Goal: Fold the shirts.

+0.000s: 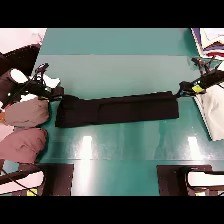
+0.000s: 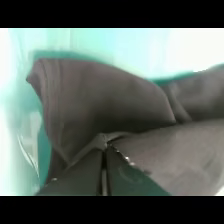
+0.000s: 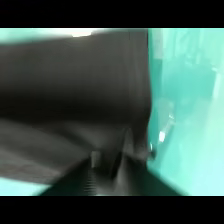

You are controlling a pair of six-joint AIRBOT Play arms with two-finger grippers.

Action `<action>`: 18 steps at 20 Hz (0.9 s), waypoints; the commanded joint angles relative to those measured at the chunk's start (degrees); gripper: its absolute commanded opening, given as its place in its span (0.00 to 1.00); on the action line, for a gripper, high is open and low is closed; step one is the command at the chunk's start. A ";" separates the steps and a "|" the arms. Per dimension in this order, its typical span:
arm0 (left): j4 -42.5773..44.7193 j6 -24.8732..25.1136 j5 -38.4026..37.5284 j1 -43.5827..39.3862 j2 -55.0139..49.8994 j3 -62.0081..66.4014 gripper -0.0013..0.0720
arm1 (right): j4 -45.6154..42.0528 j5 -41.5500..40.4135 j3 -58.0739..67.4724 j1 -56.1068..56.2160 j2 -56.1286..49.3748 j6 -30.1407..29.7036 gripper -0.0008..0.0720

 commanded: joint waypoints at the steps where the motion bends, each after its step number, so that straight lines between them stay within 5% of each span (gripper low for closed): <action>1: -0.76 0.22 4.66 0.09 -2.51 1.99 0.84 | 9.49 0.98 4.61 -2.54 -5.79 -2.45 0.56; 2: -0.61 -0.22 3.58 0.22 -2.38 3.26 0.93 | 11.50 2.08 4.63 -3.89 -5.95 -3.72 0.58; 5: -0.46 0.04 -3.21 0.11 -2.38 7.72 0.92 | 13.18 3.89 0.61 -9.27 -4.17 -5.55 0.58; 6: -0.87 0.02 -4.68 0.13 -2.40 8.37 0.85 | 13.33 3.91 -1.99 -11.30 -3.41 -5.99 0.64; 7: -1.90 0.11 -5.46 0.13 -2.40 8.44 0.49 | 13.35 3.96 -4.44 -13.20 -3.32 -5.99 0.79; 8: -3.19 0.15 -5.55 -0.09 -2.45 8.41 0.15 | 13.40 3.98 -6.49 -14.75 -3.65 -6.01 0.84; 9: -3.98 0.22 -5.18 -0.48 -2.45 8.41 0.06 | 13.44 3.78 -8.66 -16.00 -4.22 -6.64 0.84; 16: -5.14 -1.88 1.73 -10.84 -2.60 8.41 0.06 | 25.00 0.02 -12.63 -12.96 -10.14 -11.63 0.82; 18: -5.20 -3.23 3.82 -13.88 -3.21 8.41 0.06 | 25.11 0.81 -10.95 -9.86 -11.28 -11.96 0.67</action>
